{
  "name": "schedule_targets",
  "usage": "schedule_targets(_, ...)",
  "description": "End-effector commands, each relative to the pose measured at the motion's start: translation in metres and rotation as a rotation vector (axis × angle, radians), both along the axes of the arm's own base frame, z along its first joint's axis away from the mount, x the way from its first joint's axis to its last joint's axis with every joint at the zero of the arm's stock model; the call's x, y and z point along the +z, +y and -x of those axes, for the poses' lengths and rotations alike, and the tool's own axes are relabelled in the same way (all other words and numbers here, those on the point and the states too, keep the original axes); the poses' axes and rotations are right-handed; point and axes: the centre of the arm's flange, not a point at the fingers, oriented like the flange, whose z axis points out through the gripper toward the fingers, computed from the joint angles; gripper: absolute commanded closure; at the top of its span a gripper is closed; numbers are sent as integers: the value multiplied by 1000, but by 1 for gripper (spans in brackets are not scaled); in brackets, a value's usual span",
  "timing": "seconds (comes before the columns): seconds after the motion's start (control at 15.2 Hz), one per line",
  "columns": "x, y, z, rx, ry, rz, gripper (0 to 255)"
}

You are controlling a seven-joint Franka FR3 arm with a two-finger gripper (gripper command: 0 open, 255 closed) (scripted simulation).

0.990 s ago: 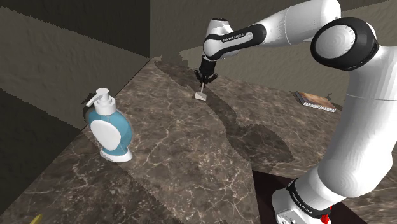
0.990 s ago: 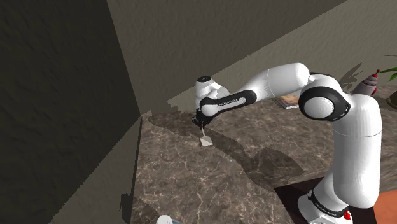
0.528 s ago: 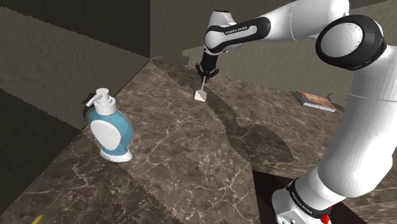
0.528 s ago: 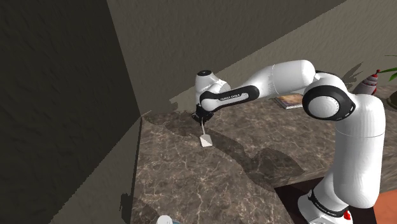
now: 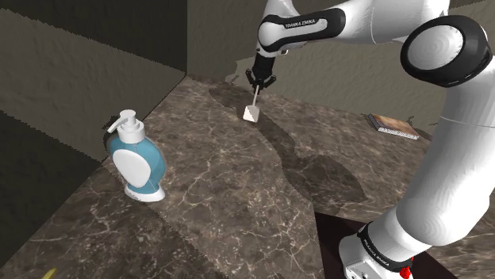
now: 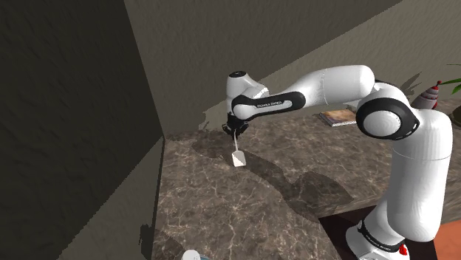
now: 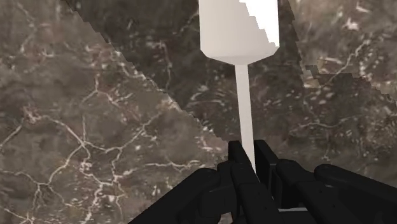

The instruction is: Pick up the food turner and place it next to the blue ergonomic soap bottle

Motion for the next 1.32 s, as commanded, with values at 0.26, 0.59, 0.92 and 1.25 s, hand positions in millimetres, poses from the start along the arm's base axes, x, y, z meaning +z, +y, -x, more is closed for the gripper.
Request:
schedule_targets(0.26,31,0,0,0,0,0,255)
schedule_targets(0.59,57,0,0,0,0,0,255)
schedule_targets(0.92,84,0,0,0,0,0,255)
schedule_targets(1.25,110,0,0,0,0,0,255)
